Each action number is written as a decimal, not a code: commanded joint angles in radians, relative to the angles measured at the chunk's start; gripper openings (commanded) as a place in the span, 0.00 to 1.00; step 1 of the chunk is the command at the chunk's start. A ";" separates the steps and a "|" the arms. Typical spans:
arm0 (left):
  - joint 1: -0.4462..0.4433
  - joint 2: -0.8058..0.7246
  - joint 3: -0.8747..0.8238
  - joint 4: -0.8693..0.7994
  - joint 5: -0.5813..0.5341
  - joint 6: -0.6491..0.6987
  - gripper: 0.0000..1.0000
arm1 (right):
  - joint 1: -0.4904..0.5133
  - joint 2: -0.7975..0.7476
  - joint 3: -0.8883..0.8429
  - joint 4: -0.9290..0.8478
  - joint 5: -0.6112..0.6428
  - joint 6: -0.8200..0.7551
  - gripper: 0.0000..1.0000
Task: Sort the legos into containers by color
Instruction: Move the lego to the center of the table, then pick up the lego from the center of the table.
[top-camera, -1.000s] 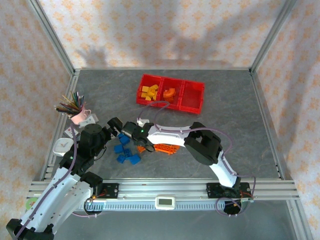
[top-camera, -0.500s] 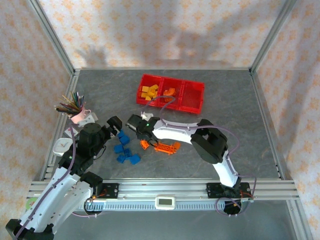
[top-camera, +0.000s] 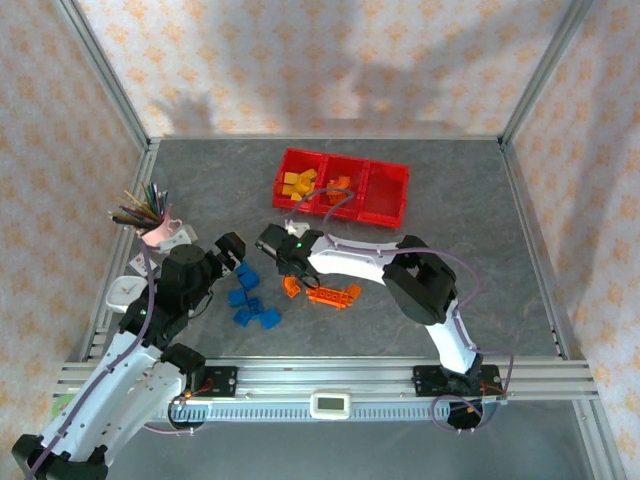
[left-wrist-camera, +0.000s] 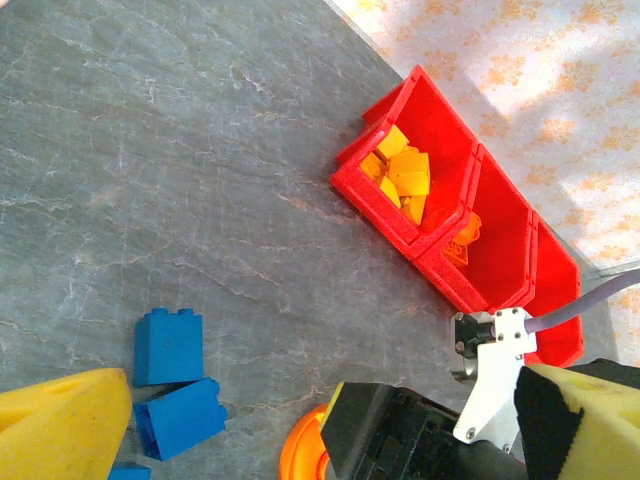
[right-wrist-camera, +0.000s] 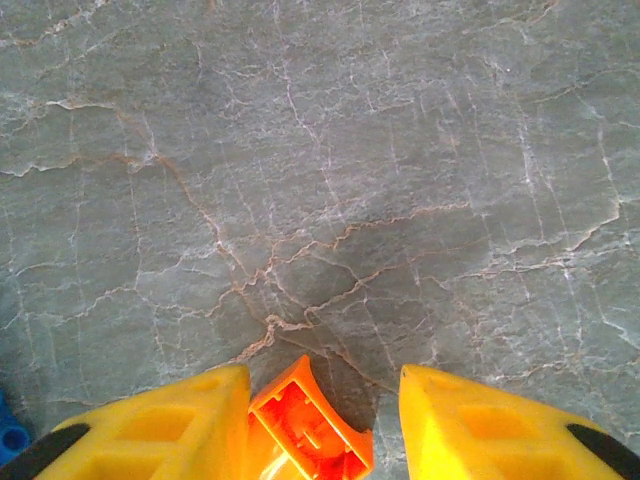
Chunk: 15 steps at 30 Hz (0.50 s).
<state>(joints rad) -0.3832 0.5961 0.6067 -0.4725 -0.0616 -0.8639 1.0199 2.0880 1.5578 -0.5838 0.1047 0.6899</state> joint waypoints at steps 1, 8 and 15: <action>0.007 -0.003 0.021 -0.006 -0.024 -0.004 0.99 | -0.001 0.031 0.019 -0.017 0.019 -0.017 0.44; 0.007 -0.012 0.027 -0.023 -0.036 0.000 0.99 | 0.008 0.077 0.065 -0.028 -0.001 -0.073 0.43; 0.008 -0.016 0.024 -0.027 -0.038 0.002 0.99 | 0.013 0.102 0.066 -0.062 0.002 -0.092 0.39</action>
<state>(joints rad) -0.3832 0.5911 0.6071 -0.4725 -0.0692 -0.8639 1.0267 2.1624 1.6085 -0.5888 0.0837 0.6155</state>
